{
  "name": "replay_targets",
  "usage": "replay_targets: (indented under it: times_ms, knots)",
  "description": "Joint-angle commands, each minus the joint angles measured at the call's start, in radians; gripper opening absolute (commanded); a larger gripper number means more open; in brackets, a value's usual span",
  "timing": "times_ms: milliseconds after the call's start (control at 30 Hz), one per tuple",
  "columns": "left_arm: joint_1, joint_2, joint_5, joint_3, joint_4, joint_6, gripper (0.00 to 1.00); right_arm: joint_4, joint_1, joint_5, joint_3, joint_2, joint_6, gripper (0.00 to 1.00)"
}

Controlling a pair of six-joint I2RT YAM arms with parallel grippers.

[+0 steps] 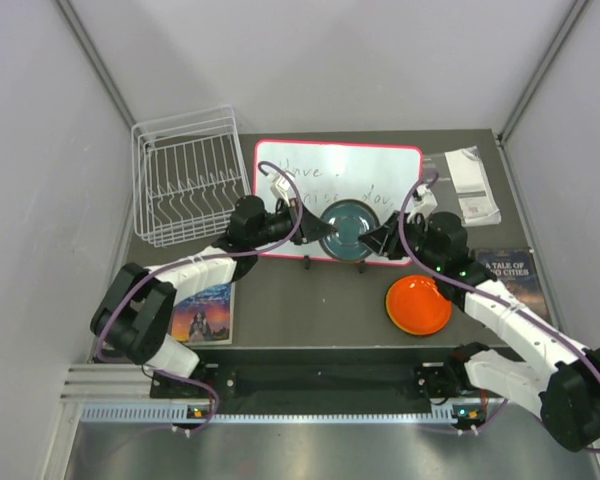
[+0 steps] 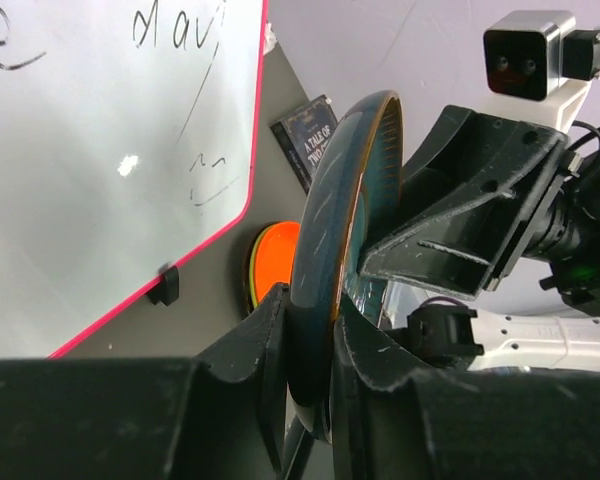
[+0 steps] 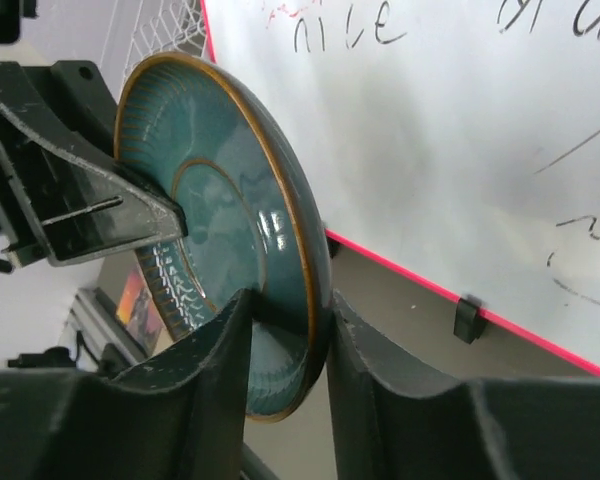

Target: Unload the plates from the dish rack

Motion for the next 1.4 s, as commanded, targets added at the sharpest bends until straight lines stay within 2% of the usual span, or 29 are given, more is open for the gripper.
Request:
replay_targets:
  times_ms: [0, 33, 67, 200, 233, 300, 333, 500, 533, 567, 700, 800, 867, 1000, 1167, 1367]
  knots:
    - [-0.014, 0.007, 0.099, 0.006, 0.223, -0.082, 0.0, 0.119, 0.002, -0.043, -0.017, -0.021, -0.011, 0.19]
    - [-0.012, 0.01, 0.109, 0.004, 0.226, -0.086, 0.0, 0.123, 0.002, -0.049, -0.016, -0.018, -0.016, 0.05]
    - [-0.012, 0.016, 0.113, 0.005, 0.229, -0.089, 0.0, 0.119, 0.002, -0.043, -0.014, -0.016, -0.017, 0.0]
    - [-0.012, 0.036, 0.125, 0.01, 0.225, -0.094, 0.0, 0.113, 0.002, 0.008, -0.025, -0.05, -0.009, 0.0]
    - [-0.012, 0.042, 0.131, 0.015, 0.226, -0.094, 0.03, 0.104, 0.002, 0.02, -0.025, -0.069, -0.012, 0.0]
    - [-0.012, 0.056, 0.142, 0.018, 0.229, -0.095, 0.21, 0.05, 0.002, 0.075, -0.016, -0.094, -0.022, 0.0]
    - [-0.012, 0.059, 0.14, 0.016, 0.232, -0.097, 0.41, 0.032, 0.004, 0.093, -0.013, -0.117, -0.026, 0.0]
    - [-0.005, 0.061, 0.117, 0.015, 0.213, -0.066, 0.76, -0.168, 0.001, 0.239, 0.03, -0.2, -0.048, 0.0]
    - [-0.002, 0.058, 0.113, 0.015, 0.196, -0.046, 0.91, -0.194, -0.001, 0.259, 0.033, -0.233, -0.048, 0.0]
    - [0.004, 0.052, 0.114, 0.016, 0.187, -0.036, 0.99, -0.241, -0.002, 0.294, 0.038, -0.249, -0.048, 0.0]
    - [0.038, -0.008, 0.055, 0.041, 0.02, 0.081, 0.99, -0.425, -0.004, 0.414, 0.062, -0.336, 0.0, 0.0]
    - [0.064, -0.077, 0.002, 0.065, -0.154, 0.257, 0.99, -0.646, -0.004, 0.534, 0.092, -0.401, 0.079, 0.0]
    - [0.07, -0.129, -0.089, 0.099, -0.299, 0.34, 0.99, -0.787, -0.002, 0.593, 0.105, -0.442, 0.142, 0.0]
    - [0.07, -0.197, -0.243, 0.136, -0.44, 0.506, 0.99, -0.962, -0.002, 0.646, 0.096, -0.482, 0.25, 0.0]
    - [0.07, -0.272, -0.372, 0.124, -0.487, 0.532, 0.99, -1.036, -0.002, 0.654, 0.046, -0.541, 0.314, 0.0]
    - [0.07, -0.332, -0.412, 0.064, -0.481, 0.521, 0.99, -1.104, -0.002, 0.669, 0.001, -0.594, 0.357, 0.0]
